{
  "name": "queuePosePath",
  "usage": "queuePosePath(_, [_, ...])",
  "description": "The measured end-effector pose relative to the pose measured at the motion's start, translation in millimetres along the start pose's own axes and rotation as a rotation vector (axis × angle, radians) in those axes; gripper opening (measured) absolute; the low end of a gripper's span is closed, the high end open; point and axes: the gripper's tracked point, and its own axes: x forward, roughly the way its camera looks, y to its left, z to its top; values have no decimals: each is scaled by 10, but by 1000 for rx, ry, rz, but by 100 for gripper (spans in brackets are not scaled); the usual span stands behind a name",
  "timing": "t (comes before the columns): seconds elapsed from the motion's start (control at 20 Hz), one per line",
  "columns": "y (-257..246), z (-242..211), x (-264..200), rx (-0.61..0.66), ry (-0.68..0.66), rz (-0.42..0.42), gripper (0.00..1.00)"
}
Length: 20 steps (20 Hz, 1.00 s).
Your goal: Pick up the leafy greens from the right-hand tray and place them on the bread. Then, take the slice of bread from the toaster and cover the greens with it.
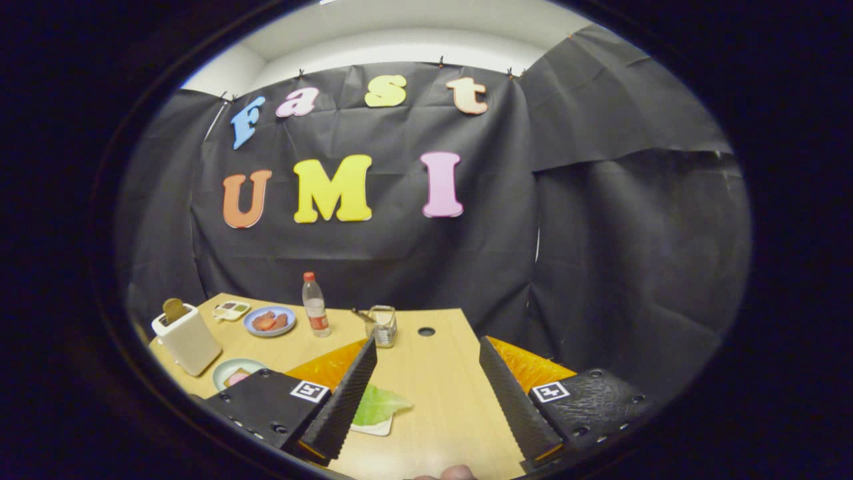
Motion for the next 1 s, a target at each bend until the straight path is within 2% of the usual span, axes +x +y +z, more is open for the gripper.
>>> queuePosePath(0.25, [258, -890, 446, 128, 193, 96, 96])
queuePosePath(0.5, [390, -1629, 943, 197, 331, 123, 96])
queuePosePath(0.75, [340, -1948, 1388, 256, 384, 102, 96])
queuePosePath(0.9, [384, -2035, 1571, 242, 397, 104, 96])
queuePosePath(1.0, [420, -2092, 1640, 220, 417, 109, 91])
